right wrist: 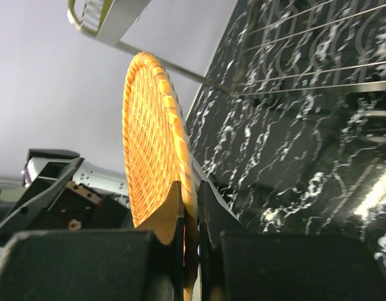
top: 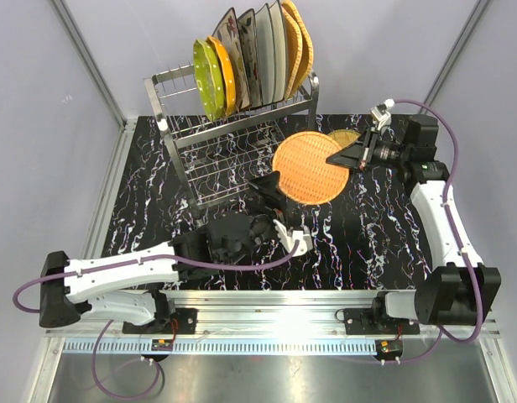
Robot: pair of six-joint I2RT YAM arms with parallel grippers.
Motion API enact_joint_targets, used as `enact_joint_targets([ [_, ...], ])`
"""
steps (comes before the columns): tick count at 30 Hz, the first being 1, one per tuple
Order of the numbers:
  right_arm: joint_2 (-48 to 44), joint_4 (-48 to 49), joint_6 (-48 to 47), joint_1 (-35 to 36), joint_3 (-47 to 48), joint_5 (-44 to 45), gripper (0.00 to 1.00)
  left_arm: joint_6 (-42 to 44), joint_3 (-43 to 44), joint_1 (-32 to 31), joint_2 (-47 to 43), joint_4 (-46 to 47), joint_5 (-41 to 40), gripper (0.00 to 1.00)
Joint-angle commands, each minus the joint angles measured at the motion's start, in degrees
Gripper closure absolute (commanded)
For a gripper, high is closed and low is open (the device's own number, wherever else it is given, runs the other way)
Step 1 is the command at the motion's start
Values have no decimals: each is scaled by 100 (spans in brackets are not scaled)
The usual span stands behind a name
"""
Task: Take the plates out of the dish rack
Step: Pass the plate from the left arm to the right, then place the plate on the table
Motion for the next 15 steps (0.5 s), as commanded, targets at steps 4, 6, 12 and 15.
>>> enact_joint_targets([
  [4,264,-667,-1015,-504,328,135,100,-1654,51,99,-414,-60,280,1],
  [6,370,-827,-1384,-592,442,276,100,-1972,77,160,-501,-130,245,1],
  [12,757,-1126,-1965,-865,653,663,100,-3325,288,415,-668,-437,-54,1],
  [15,915,-1100,-2132,-1005,759,987,100,-4159,350,538,-800,-508,-299,1],
])
